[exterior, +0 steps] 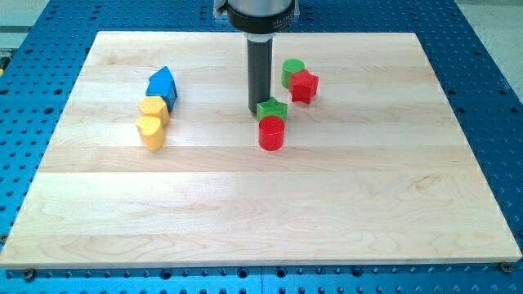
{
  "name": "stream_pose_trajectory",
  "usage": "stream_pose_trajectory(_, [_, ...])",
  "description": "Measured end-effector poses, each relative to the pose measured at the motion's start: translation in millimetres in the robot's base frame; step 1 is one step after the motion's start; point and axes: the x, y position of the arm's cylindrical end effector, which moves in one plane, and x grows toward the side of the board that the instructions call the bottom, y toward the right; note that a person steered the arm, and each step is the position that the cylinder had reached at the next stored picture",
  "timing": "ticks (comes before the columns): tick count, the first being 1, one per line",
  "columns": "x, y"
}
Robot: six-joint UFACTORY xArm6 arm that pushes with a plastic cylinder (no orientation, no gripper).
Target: Adjust the green blocks and red blocks to form a vertical line
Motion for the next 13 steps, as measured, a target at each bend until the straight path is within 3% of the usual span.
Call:
stream_pose_trajectory(3, [-152.7, 6.7])
stream_pose_trajectory(6, [-53.8, 132.4])
stream_pose_trajectory(11, [-23.4, 114.7])
stream_pose_trajectory(13, [-30.9, 111.5])
